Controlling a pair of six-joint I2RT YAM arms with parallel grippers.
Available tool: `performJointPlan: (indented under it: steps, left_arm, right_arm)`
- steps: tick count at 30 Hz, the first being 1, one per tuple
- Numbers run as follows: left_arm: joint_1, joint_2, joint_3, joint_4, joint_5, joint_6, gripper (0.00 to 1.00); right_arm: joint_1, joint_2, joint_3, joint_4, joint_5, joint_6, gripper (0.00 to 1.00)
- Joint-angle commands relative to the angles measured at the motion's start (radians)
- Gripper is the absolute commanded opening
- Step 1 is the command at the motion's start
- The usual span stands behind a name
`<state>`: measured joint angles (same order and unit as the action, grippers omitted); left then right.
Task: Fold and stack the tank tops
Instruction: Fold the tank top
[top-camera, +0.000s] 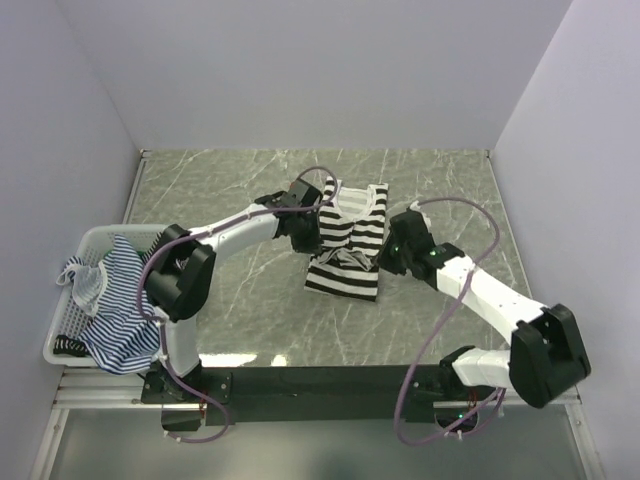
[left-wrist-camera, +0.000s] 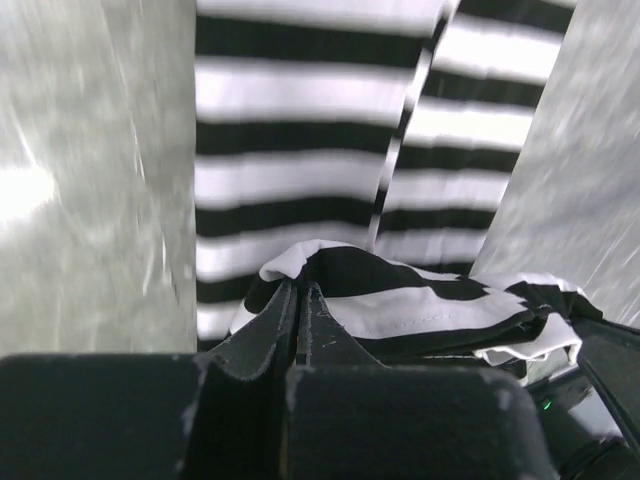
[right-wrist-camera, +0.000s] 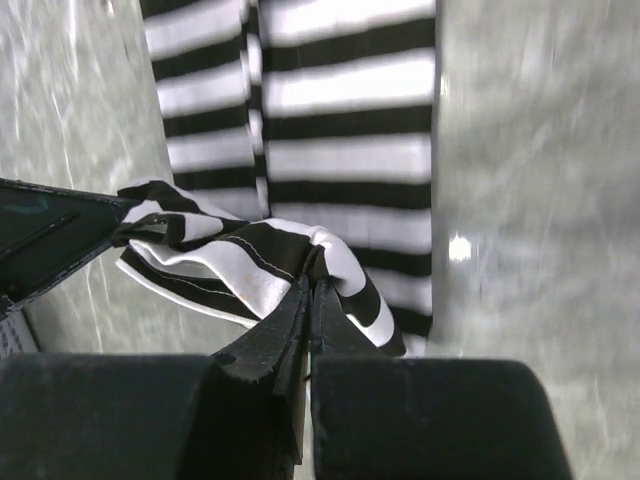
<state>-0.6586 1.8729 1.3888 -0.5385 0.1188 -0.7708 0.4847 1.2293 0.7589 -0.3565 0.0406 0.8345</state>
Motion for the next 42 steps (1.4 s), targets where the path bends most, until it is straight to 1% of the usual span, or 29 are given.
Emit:
performJointPlan:
  steps: [1, 2, 8, 13, 14, 15, 17, 18, 20, 21, 24, 26, 27, 29, 30, 32, 33, 34, 35, 36, 37, 38, 39, 40, 42]
  left_arm:
    - [0.031, 0.058, 0.113, 0.002, 0.03, 0.03, 0.01]
    - [0.037, 0.074, 0.156, -0.006, 0.036, 0.033, 0.01]
    - [0.079, 0.193, 0.3, -0.035, 0.05, 0.051, 0.01]
    - [0.112, 0.267, 0.335, -0.011, 0.07, 0.047, 0.01]
    - [0.117, 0.273, 0.337, 0.0, 0.071, 0.044, 0.03]
    - [0.126, 0.285, 0.338, 0.009, 0.07, 0.042, 0.14]
    - [0.132, 0.284, 0.332, 0.032, 0.082, 0.044, 0.28]
    - [0.137, 0.276, 0.328, 0.044, 0.076, 0.042, 0.39]
    - [0.142, 0.235, 0.303, 0.095, 0.077, 0.042, 0.48]
    - [0.145, 0.206, 0.299, 0.116, 0.073, 0.042, 0.53]
    - [0.154, 0.16, 0.312, 0.115, 0.05, 0.041, 0.56]
    - [0.155, 0.131, 0.308, 0.098, 0.009, 0.036, 0.56]
    - [0.155, 0.094, 0.299, 0.094, -0.005, 0.033, 0.54]
    - [0.154, 0.051, 0.244, 0.107, -0.019, 0.012, 0.51]
    - [0.152, 0.008, 0.218, 0.115, -0.018, 0.001, 0.47]
    - [0.148, -0.036, 0.129, 0.162, 0.01, -0.034, 0.42]
    - [0.128, -0.069, 0.099, 0.173, 0.019, -0.048, 0.35]
    - [0.116, -0.083, 0.045, 0.184, 0.015, -0.08, 0.31]
    - [0.087, -0.101, -0.009, 0.219, 0.015, -0.116, 0.24]
    - [0.058, -0.115, -0.036, 0.247, -0.01, -0.142, 0.14]
    - [0.044, -0.121, -0.063, 0.267, -0.019, -0.191, 0.11]
    - [0.033, -0.126, -0.12, 0.285, -0.027, -0.214, 0.09]
    - [0.016, -0.133, -0.144, 0.299, -0.04, -0.237, 0.05]
    - [0.013, -0.136, -0.171, 0.322, -0.059, -0.281, 0.04]
    - [0.01, -0.144, -0.249, 0.369, -0.062, -0.321, 0.03]
  right_arm:
    - [-0.063, 0.074, 0.107, 0.068, -0.034, -0.09, 0.0]
    - [-0.075, 0.091, 0.12, 0.071, -0.038, -0.097, 0.0]
    - [-0.143, 0.217, 0.181, 0.111, -0.082, -0.117, 0.0]
    - [-0.169, 0.34, 0.226, 0.154, -0.114, -0.127, 0.0]
    - [-0.175, 0.36, 0.236, 0.154, -0.117, -0.129, 0.07]
    - [-0.181, 0.389, 0.246, 0.156, -0.126, -0.133, 0.14]
    - [-0.187, 0.4, 0.258, 0.168, -0.131, -0.133, 0.28]
    - [-0.193, 0.395, 0.258, 0.171, -0.13, -0.135, 0.37]
    - [-0.196, 0.386, 0.27, 0.169, -0.113, -0.143, 0.44]
    - [-0.201, 0.375, 0.278, 0.154, -0.105, -0.144, 0.45]
    - [-0.201, 0.355, 0.324, 0.117, -0.076, -0.155, 0.46]
    - [-0.204, 0.345, 0.338, 0.102, -0.047, -0.164, 0.46]
    - [-0.205, 0.331, 0.352, 0.084, -0.042, -0.169, 0.46]
    - [-0.204, 0.314, 0.352, 0.08, -0.024, -0.178, 0.47]
    - [-0.204, 0.294, 0.346, 0.079, -0.024, -0.179, 0.46]
    - [-0.187, 0.279, 0.336, 0.085, -0.03, -0.192, 0.46]
    - [-0.176, 0.28, 0.336, 0.083, -0.031, -0.198, 0.45]
    - [-0.164, 0.285, 0.341, 0.079, -0.024, -0.202, 0.45]
    - [-0.119, 0.309, 0.356, 0.073, -0.021, -0.234, 0.44]
    - [-0.101, 0.344, 0.379, 0.073, -0.024, -0.247, 0.43]
    - [-0.086, 0.363, 0.393, 0.076, -0.027, -0.262, 0.43]
    - [-0.065, 0.381, 0.411, 0.074, -0.028, -0.3, 0.42]
    - [-0.031, 0.415, 0.446, 0.074, -0.022, -0.32, 0.42]
    - [-0.011, 0.432, 0.463, 0.076, -0.002, -0.342, 0.42]
    - [0.023, 0.487, 0.508, 0.086, -0.002, -0.4, 0.42]
